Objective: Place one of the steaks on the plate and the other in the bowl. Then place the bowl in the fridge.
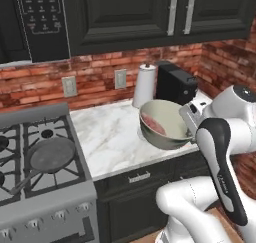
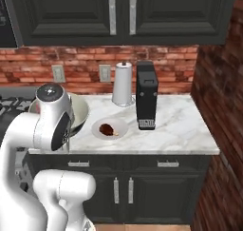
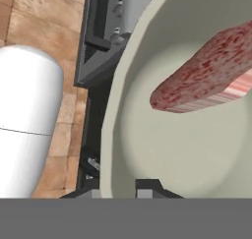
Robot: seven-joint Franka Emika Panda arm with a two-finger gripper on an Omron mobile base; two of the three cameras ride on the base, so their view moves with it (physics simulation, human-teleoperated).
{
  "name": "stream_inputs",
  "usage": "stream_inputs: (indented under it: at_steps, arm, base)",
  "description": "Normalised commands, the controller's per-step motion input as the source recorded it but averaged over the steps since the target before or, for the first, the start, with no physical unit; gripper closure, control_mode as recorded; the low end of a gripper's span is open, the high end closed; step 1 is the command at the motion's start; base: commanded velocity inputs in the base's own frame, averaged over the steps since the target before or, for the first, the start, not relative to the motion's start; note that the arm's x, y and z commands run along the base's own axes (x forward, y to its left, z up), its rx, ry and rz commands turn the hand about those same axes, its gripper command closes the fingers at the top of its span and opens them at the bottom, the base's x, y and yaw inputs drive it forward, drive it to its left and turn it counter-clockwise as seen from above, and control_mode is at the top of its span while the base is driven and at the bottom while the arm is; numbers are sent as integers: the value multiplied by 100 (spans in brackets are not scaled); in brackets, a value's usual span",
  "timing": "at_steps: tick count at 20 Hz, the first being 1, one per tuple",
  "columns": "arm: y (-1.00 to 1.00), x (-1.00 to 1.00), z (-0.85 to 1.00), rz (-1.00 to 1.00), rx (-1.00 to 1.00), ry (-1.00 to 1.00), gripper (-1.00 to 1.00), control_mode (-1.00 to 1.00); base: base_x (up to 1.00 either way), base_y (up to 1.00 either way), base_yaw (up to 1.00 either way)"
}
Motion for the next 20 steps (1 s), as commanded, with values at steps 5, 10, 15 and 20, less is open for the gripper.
stream_inputs:
  at_steps: [5,10,15,20]
  arm:
    - [0,0,0,0,0,0,100,100]
    - [0,0,0,0,0,0,100,100]
    - [0,0,0,0,0,0,100,100]
    - [0,0,0,0,0,0,100,100]
  base:
    - [-39,-55,21]
    - [-62,-30,11]
    - [-64,-26,6]
    - [-64,-33,5]
